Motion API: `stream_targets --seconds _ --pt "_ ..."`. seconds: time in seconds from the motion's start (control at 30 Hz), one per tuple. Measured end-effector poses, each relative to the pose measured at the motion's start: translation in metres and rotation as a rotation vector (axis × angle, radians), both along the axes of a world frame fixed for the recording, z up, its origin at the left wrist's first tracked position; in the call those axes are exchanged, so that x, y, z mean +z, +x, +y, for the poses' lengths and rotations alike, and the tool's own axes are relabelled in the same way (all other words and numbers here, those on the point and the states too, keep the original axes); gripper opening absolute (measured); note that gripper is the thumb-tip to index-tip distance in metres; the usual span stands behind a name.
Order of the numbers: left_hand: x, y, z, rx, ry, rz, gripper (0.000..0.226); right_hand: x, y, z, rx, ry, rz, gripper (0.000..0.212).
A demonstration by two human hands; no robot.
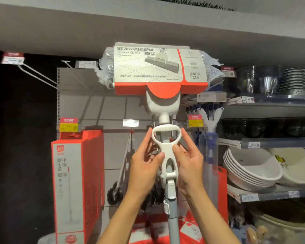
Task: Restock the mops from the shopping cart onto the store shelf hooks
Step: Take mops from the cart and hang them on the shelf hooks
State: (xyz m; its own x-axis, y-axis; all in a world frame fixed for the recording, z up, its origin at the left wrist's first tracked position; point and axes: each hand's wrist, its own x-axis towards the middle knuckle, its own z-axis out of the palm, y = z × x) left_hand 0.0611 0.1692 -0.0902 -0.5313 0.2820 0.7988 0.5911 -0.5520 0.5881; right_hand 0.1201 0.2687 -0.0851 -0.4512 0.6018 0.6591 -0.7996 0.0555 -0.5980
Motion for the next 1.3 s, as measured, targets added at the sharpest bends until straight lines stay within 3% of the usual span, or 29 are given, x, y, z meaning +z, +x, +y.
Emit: stream_targets --seconds 0.77,1.3 --pt "0.101 -0.125 0.131 -0.106 0.067 0.187 0.071 0.102 -0.108 0.117 -0.159 0.051 0.120 0.049" --pt "0.156 -0.153 0.236 -0.021 0.121 0.239 0.067 0.160 -0.139 0.219 0.026 0.023 0.170 0.046"
